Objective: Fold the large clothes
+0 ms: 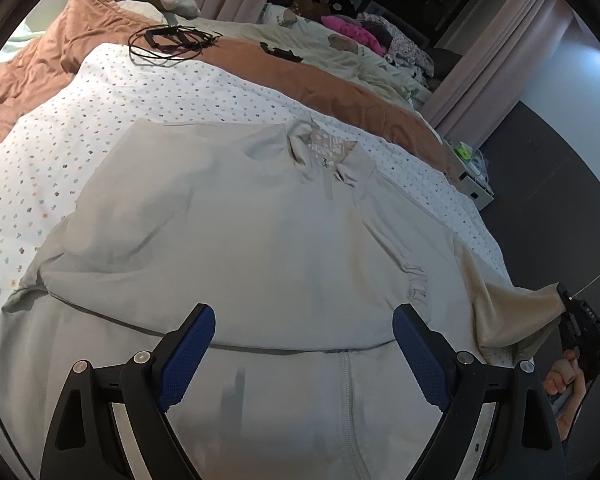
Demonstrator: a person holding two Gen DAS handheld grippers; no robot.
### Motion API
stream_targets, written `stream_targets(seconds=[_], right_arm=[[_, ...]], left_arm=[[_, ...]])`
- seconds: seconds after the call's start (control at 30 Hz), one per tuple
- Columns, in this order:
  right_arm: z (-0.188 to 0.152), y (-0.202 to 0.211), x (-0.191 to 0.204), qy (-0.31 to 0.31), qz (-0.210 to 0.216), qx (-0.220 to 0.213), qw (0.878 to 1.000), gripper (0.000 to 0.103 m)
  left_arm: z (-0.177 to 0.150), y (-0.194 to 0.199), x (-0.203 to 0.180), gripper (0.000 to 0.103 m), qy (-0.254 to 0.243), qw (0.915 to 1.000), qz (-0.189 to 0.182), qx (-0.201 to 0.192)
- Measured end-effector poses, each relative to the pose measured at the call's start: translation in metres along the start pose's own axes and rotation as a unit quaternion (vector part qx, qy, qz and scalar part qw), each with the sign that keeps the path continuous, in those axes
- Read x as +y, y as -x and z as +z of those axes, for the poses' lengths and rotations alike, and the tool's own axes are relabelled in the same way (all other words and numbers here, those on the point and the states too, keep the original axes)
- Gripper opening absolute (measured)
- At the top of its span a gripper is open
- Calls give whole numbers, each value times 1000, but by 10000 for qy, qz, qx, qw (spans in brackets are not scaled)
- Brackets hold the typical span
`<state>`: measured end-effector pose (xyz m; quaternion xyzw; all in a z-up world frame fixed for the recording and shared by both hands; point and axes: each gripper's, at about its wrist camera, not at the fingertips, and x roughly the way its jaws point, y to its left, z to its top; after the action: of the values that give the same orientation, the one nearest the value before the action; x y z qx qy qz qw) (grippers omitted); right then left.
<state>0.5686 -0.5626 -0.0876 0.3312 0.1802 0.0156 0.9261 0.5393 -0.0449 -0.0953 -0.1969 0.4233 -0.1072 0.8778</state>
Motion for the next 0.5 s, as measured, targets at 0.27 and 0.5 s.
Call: stream_targets(seconds=[0.27,0.5], right_arm=[[-45,-41,54,887,345,941,9910,6],[-121,-92,98,2033,177,2274,9522,6]], left_arm=[[2,4,3,91,40,10000,-27,-30],[5,8,6,91,92,9999,-54,-55]])
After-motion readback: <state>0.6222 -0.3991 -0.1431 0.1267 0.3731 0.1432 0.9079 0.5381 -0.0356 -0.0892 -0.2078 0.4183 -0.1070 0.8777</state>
